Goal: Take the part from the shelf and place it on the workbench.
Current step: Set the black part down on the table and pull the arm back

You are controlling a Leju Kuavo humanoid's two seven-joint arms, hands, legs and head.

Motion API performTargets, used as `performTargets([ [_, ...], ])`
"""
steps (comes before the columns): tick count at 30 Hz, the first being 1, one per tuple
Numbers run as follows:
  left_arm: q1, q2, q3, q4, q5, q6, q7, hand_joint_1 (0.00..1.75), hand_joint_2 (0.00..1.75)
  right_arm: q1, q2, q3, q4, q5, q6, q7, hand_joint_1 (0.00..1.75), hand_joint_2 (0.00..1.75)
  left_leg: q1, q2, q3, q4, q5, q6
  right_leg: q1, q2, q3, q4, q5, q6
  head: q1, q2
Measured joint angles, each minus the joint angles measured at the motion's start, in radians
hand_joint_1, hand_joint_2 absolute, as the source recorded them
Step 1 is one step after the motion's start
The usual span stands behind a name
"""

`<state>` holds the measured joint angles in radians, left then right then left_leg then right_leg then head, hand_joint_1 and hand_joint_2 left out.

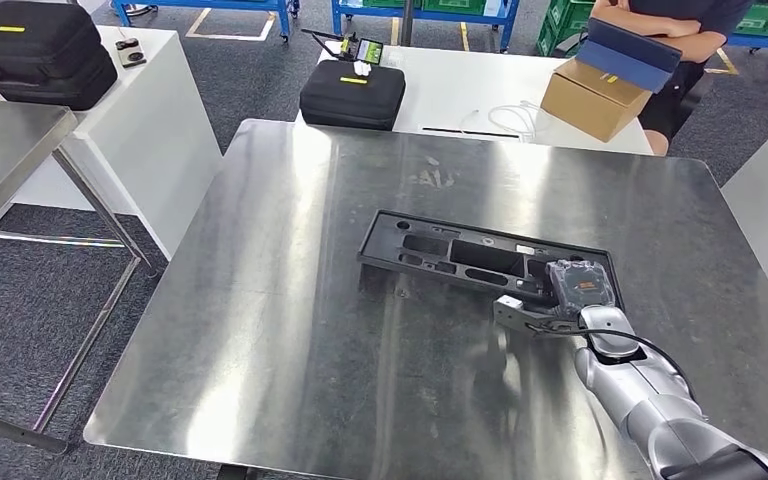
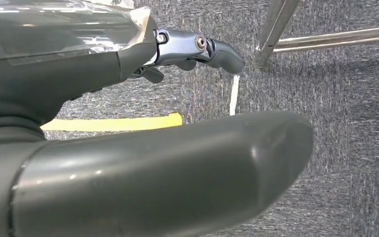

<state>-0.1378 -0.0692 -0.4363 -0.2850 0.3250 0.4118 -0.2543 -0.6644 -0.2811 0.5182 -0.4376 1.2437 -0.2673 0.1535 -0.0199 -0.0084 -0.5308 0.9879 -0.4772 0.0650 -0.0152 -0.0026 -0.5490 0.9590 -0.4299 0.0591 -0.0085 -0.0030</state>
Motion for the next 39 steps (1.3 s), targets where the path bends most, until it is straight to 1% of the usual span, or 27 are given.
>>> performTargets([
  [6,-0.001,0.000,-0.001,0.000,-0.001,-0.013,0.008,0.00,0.00,-0.015,-0.016,0.009,0.002,0.089,0.116,-0.082,0.00,0.00,0.001,0.000,0.012,0.000,-0.004,0.003,0.001,0.000,0.013,-0.004,-0.004,-0.001,0.000,0.000],
  [11,-0.001,0.000,-0.004,0.000,-0.001,-0.018,0.011,0.00,0.00,-0.019,-0.029,0.047,0.008,0.141,0.150,-0.139,0.00,0.00,0.002,0.000,0.027,0.000,-0.012,0.004,0.002,0.000,0.029,-0.007,-0.012,-0.003,0.000,0.000],
  [16,-0.004,-0.001,-0.004,-0.002,0.001,-0.025,0.013,0.00,0.00,-0.021,-0.036,0.068,0.011,0.146,0.159,-0.152,0.00,0.00,0.002,0.003,0.044,0.000,-0.023,0.006,0.003,0.001,0.047,-0.011,-0.018,-0.002,0.000,0.000],
  [25,-0.014,-0.007,-0.004,-0.010,0.001,-0.025,0.015,0.00,0.00,-0.020,-0.045,0.078,0.011,0.144,0.163,-0.155,0.00,0.00,0.002,0.006,0.059,0.000,-0.033,0.011,0.003,0.003,0.064,-0.016,-0.026,0.003,0.000,0.000],
  [35,-0.019,-0.012,-0.009,-0.011,-0.003,-0.028,0.021,0.00,0.00,-0.009,-0.055,0.078,0.014,0.134,0.166,-0.152,0.00,0.00,0.004,0.006,0.068,-0.001,-0.039,0.015,0.003,0.004,0.077,-0.023,-0.032,-0.002,0.000,0.000],
  [39,-0.021,-0.012,-0.018,-0.011,-0.006,-0.031,0.027,0.00,0.00,-0.016,-0.061,0.074,0.014,0.110,0.216,-0.190,0.00,0.00,0.004,0.008,0.076,-0.001,-0.045,0.017,0.004,0.005,0.086,-0.026,-0.035,-0.005,0.000,0.000],
])
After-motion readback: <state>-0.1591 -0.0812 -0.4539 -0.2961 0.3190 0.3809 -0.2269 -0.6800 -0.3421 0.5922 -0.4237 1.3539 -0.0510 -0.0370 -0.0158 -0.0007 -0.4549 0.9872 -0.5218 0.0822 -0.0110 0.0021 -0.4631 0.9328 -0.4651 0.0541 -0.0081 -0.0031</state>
